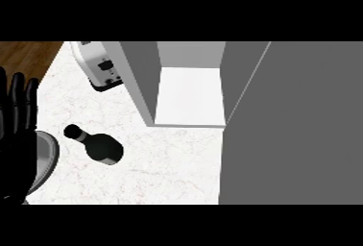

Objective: Pick up the wine, place it into the cabinet and close the cabinet

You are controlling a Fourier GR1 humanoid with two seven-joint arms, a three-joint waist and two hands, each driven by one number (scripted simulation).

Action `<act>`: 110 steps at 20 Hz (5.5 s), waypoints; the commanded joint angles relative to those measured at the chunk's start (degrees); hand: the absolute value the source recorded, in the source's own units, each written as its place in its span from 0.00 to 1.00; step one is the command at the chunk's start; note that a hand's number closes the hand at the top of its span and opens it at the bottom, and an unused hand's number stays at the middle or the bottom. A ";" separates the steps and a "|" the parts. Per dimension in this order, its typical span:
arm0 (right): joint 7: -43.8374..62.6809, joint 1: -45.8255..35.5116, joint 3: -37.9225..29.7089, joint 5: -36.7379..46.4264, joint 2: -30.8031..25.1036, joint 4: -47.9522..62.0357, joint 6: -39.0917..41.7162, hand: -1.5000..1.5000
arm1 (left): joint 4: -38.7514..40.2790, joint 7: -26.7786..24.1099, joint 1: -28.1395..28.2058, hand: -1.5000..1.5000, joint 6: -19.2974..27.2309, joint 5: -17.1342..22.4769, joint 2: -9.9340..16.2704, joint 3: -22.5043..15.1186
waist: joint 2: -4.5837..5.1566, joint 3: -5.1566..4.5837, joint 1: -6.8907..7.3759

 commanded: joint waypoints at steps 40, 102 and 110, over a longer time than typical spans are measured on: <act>22.04 5.43 11.03 -17.89 -0.11 -21.29 6.18 0.00 | -22.13 70.57 -24.11 0.00 31.88 -58.18 -4.27 -37.34 | 0.69 0.67 0.10; 22.59 10.03 2.38 -19.13 0.94 -25.12 9.20 0.00 | 6.77 13.83 9.12 0.00 35.65 -12.52 -0.32 -10.85 | 1.38 0.51 -1.12; 22.32 8.84 -0.06 -21.56 0.90 -24.81 11.33 0.00 | 13.37 -1.84 15.65 0.00 29.42 -0.36 -0.98 -4.29 | 1.35 0.49 -0.86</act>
